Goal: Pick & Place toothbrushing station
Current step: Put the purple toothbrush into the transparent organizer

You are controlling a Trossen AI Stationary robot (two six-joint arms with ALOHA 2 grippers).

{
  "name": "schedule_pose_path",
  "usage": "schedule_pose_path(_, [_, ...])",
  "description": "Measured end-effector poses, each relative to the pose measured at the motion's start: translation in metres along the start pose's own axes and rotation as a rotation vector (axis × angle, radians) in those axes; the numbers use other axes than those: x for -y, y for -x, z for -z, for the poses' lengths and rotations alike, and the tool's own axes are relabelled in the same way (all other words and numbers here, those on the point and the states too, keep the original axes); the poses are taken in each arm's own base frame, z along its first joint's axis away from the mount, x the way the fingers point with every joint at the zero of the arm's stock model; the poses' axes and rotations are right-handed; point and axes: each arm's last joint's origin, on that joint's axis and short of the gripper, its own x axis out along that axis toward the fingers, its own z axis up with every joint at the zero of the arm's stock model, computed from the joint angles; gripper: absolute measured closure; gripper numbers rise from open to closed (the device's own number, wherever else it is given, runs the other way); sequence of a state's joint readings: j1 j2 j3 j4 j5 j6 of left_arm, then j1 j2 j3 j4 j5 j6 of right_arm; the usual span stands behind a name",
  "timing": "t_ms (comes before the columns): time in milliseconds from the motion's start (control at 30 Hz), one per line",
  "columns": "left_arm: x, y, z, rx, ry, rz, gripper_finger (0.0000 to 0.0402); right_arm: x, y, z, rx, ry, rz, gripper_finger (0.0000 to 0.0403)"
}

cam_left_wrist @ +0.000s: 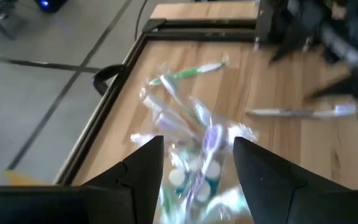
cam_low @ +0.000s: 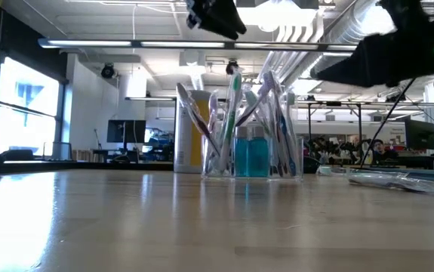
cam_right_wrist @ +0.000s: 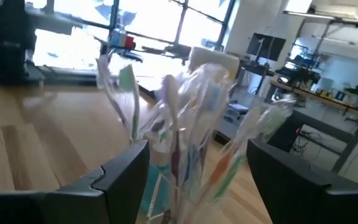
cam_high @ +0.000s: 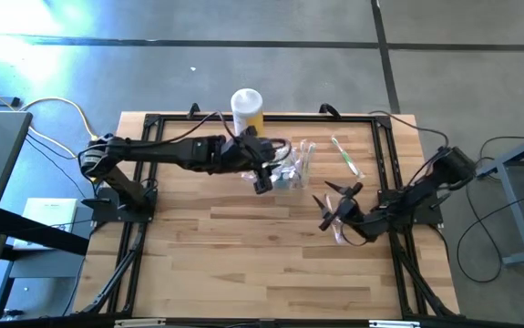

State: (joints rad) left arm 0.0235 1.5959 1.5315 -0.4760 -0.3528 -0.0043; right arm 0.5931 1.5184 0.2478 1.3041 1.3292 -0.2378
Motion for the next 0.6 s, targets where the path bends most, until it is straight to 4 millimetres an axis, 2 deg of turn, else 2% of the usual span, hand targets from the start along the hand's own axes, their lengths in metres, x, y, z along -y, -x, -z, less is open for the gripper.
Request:
schedule_pose_path(233, [0.041,0.039,-0.001,-0.109,-0.066,-0.033,0.0215,0.004,0.037,-0.021,0.01,-0.108,-0.03,0.0141])
schedule_pose_path(400, [0.068,0.061,0.015,-0.209,-0.092,-0.026,0.0215,0.008,0.064,-0.036,0.029,-0.159,-0.152,0.0141])
schedule_pose_path(600, [0.09,0.082,0.031,-0.289,-0.068,-0.026,0.0215,0.01,0.086,-0.054,0.02,-0.213,-0.212,0.0141])
